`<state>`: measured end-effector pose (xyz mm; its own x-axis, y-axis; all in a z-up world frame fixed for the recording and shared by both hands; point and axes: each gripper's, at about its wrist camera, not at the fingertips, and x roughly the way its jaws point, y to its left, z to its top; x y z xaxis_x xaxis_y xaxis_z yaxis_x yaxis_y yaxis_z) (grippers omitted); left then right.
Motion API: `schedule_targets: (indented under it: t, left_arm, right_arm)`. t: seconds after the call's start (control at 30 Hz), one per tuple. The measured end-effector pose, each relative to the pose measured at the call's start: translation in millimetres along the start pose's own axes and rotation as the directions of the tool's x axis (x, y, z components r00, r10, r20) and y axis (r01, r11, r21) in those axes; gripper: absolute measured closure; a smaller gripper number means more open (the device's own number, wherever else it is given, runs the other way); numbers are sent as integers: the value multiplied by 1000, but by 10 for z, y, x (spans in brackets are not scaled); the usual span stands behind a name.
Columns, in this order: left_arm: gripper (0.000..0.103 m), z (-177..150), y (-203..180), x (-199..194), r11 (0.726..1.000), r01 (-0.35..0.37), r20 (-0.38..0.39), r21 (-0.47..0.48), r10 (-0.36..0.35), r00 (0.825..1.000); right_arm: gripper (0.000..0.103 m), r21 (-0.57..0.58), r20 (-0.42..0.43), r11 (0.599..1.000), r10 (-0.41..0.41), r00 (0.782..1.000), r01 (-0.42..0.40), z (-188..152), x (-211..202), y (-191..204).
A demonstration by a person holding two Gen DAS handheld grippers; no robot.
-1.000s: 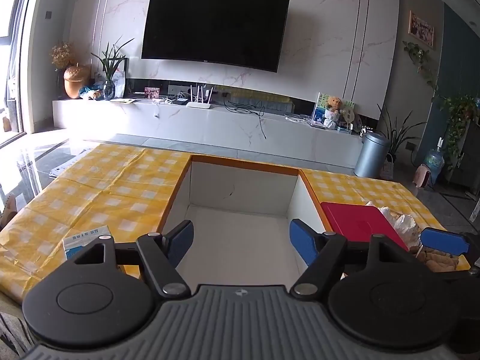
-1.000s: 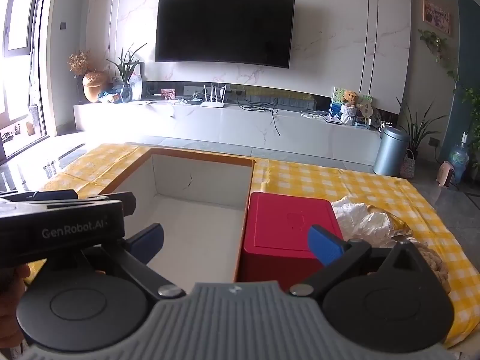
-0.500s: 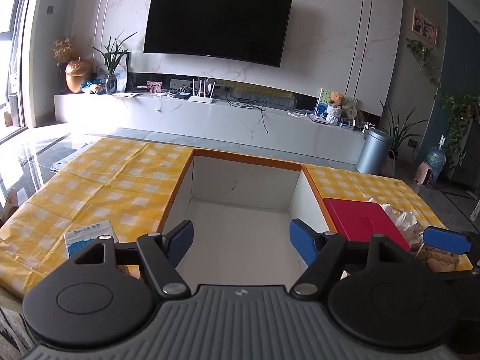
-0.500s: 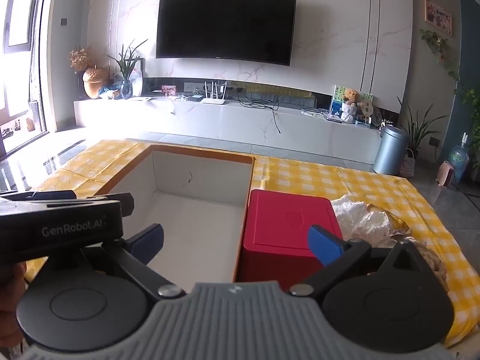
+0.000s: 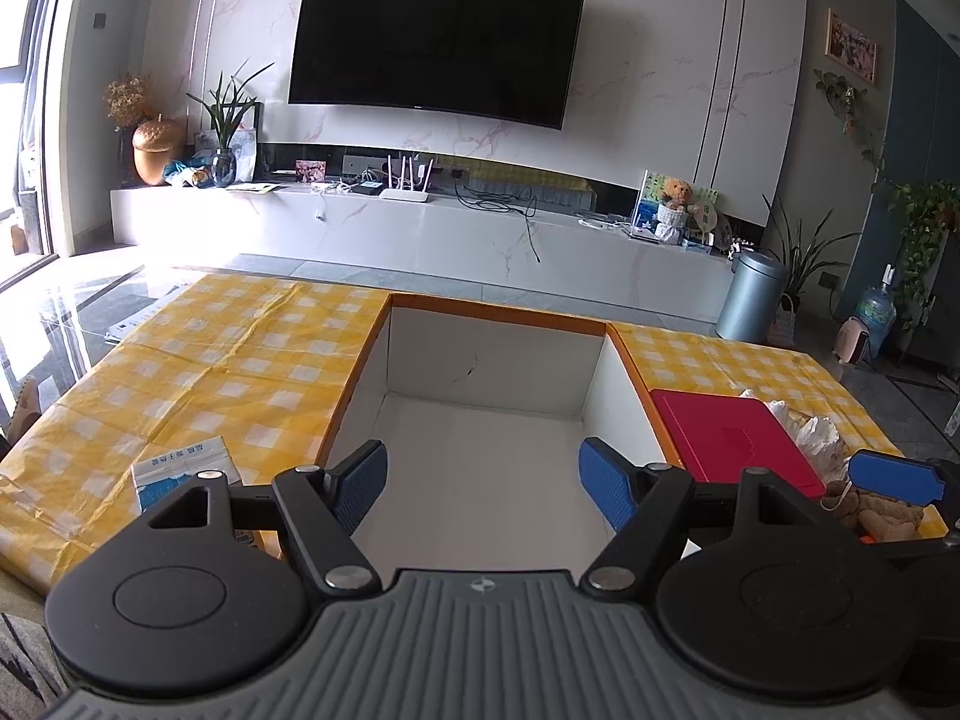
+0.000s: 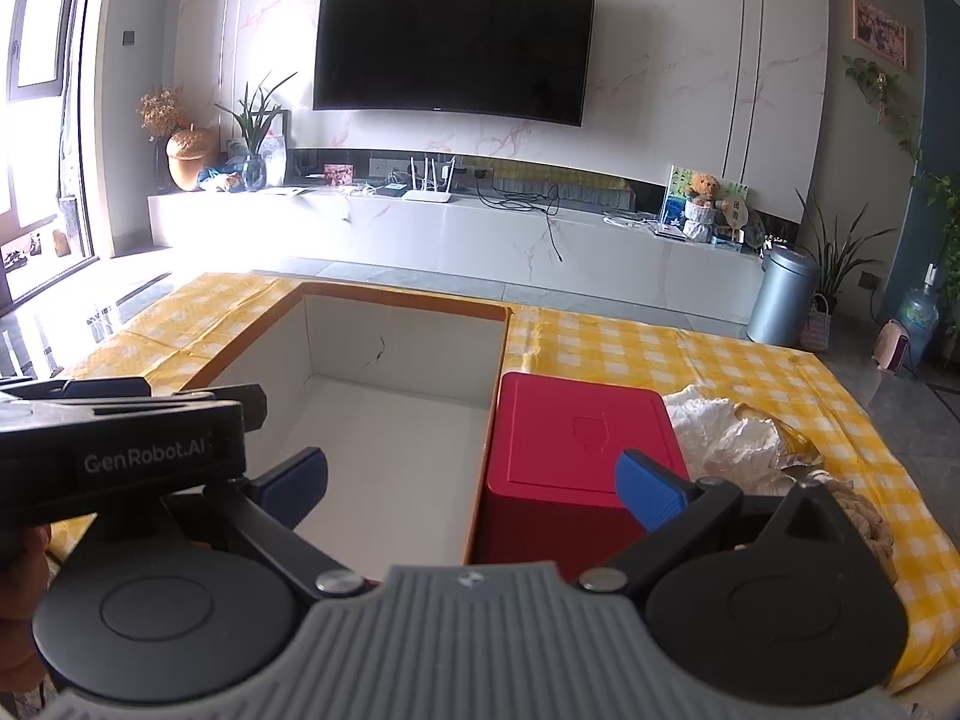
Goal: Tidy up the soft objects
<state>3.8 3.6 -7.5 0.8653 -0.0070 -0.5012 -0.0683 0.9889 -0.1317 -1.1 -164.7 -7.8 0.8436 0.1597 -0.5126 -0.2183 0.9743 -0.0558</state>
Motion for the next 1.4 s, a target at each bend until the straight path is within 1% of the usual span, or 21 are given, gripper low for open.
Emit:
schedule_targets:
  t: [0.9,1.4]
  left_arm:
    - [17,-12,-36,8,999,-22,-14,27,23,1000]
    - [18,-25,-43,40,999,-20,-29,41,22,999]
  right_arm:
    - [3,-12,-20,1000,-7,1000,6,-14,18,-19]
    - [3,-19,-40,1000,-9,999,8,-13,52,5]
